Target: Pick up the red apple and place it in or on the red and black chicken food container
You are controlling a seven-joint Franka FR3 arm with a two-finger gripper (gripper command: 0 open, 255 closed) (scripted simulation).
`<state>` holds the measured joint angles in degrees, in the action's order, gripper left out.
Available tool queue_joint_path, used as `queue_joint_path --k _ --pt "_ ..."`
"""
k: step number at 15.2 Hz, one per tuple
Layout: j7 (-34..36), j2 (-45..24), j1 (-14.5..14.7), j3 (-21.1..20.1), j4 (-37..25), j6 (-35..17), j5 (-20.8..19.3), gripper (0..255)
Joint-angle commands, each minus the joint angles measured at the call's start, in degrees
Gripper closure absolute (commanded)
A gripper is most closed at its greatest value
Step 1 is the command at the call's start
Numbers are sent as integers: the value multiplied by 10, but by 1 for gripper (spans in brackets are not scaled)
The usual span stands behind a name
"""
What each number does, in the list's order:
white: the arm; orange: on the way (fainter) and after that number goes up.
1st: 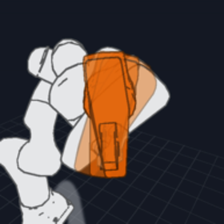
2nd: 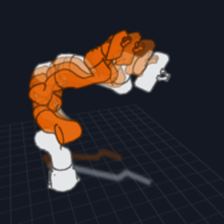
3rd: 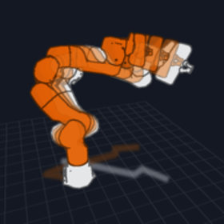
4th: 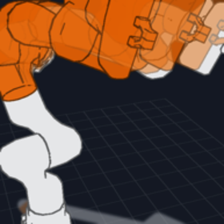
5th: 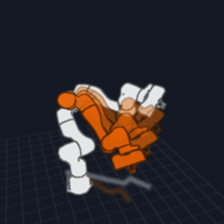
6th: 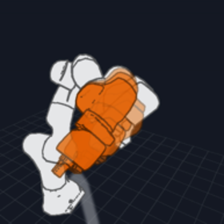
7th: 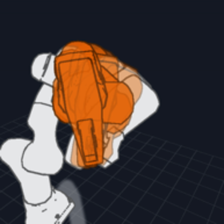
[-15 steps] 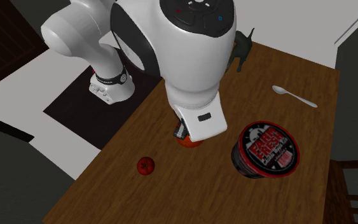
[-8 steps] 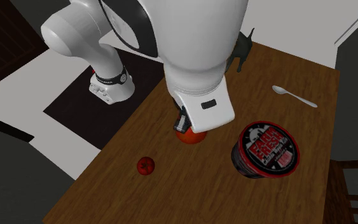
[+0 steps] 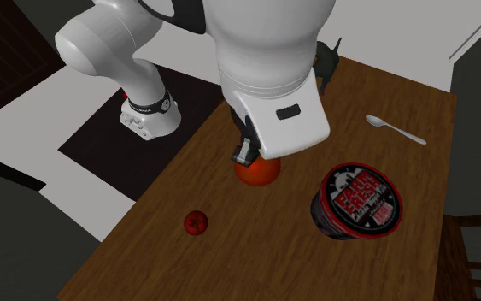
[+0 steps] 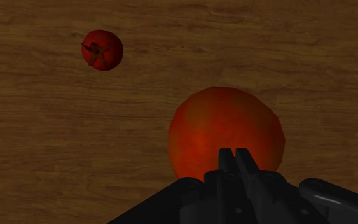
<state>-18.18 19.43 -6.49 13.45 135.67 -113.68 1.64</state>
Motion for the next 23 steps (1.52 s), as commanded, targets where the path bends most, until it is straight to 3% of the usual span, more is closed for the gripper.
queue_joint_path --k 1,14,23 --pt "0 4 -1 0 -12 16 -1 255" --pt "11 21 0 -6 -97 118 -3 255" --pt "45 -156 30 -24 -327 172 38 255"
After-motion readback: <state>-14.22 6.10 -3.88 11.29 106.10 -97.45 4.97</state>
